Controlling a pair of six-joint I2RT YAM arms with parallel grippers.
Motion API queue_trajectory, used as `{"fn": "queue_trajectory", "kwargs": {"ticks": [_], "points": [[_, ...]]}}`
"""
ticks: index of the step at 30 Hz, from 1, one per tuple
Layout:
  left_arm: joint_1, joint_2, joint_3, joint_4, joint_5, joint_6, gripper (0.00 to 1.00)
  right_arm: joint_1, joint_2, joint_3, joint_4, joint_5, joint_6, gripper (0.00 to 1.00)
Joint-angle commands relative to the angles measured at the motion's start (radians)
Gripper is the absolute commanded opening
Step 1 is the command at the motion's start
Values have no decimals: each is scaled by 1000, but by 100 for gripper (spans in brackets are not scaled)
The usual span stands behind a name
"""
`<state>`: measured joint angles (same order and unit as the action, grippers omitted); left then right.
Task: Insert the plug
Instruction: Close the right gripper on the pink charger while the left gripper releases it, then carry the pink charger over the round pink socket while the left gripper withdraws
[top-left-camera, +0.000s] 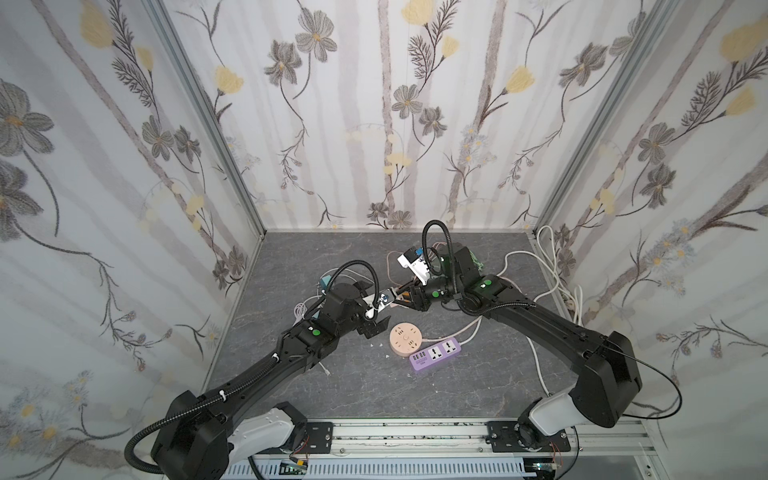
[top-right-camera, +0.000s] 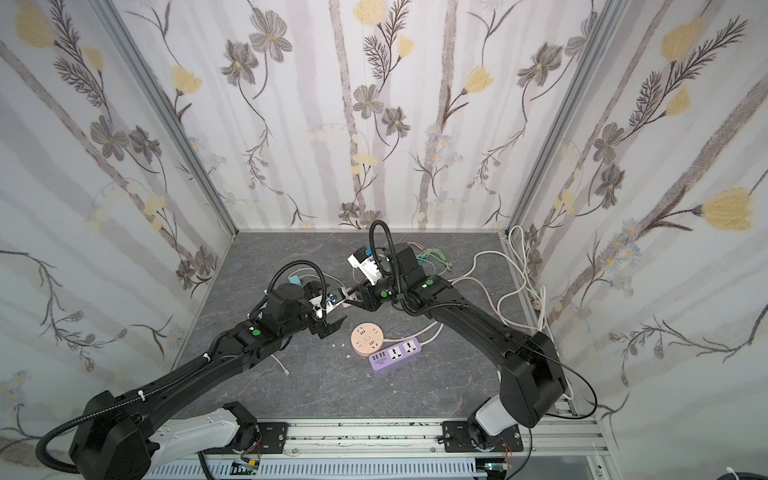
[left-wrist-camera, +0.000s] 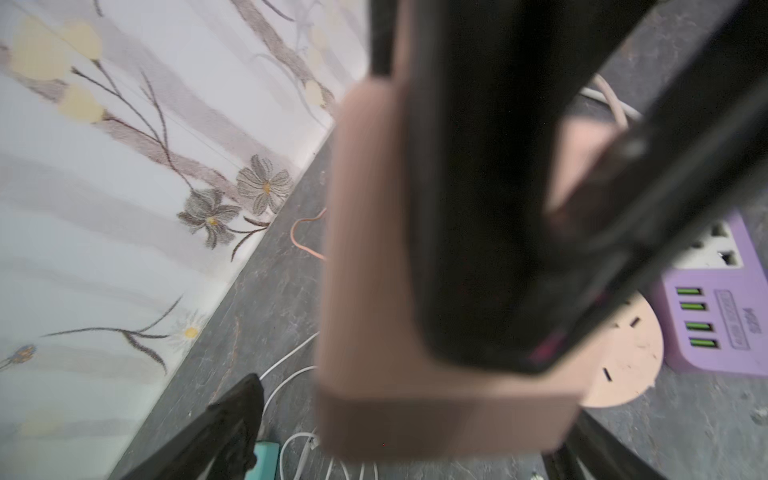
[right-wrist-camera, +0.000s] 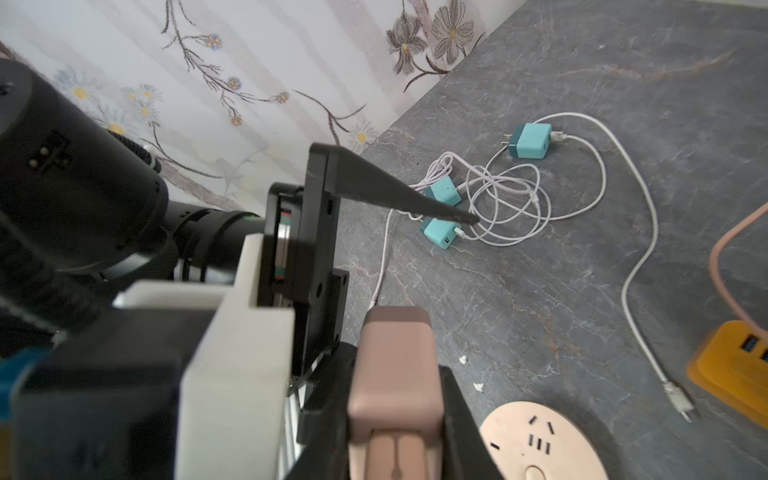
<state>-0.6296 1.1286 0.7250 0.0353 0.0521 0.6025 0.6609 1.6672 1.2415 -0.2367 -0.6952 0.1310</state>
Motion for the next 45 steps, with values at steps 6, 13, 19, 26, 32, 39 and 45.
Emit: {"fn": "queue_trajectory", "kwargs": {"ticks": [6, 13, 19, 26, 32, 39, 45], "points": [[85, 59, 0, 259, -305, -616, 100, -5, -32, 25, -118, 2, -424, 0], [163, 196, 129, -20, -345, -928, 100, 6, -5, 71, -346, 4, -750, 0], [169, 170, 87, -11, -396, -952, 100, 41, 140, 171, -580, 204, -978, 0], [206, 86, 69, -154, -431, -995, 100, 72, 284, 272, -661, 329, -1151, 0], [229, 42, 35, -224, -443, -1017, 100, 86, 374, 338, -674, 347, -1350, 0], [252, -5, -10, -200, -448, -1034, 100, 98, 490, 451, -734, 373, -1465, 0], [269, -13, -17, -211, -440, -1010, 100, 107, 520, 469, -762, 375, -1520, 0]]}}
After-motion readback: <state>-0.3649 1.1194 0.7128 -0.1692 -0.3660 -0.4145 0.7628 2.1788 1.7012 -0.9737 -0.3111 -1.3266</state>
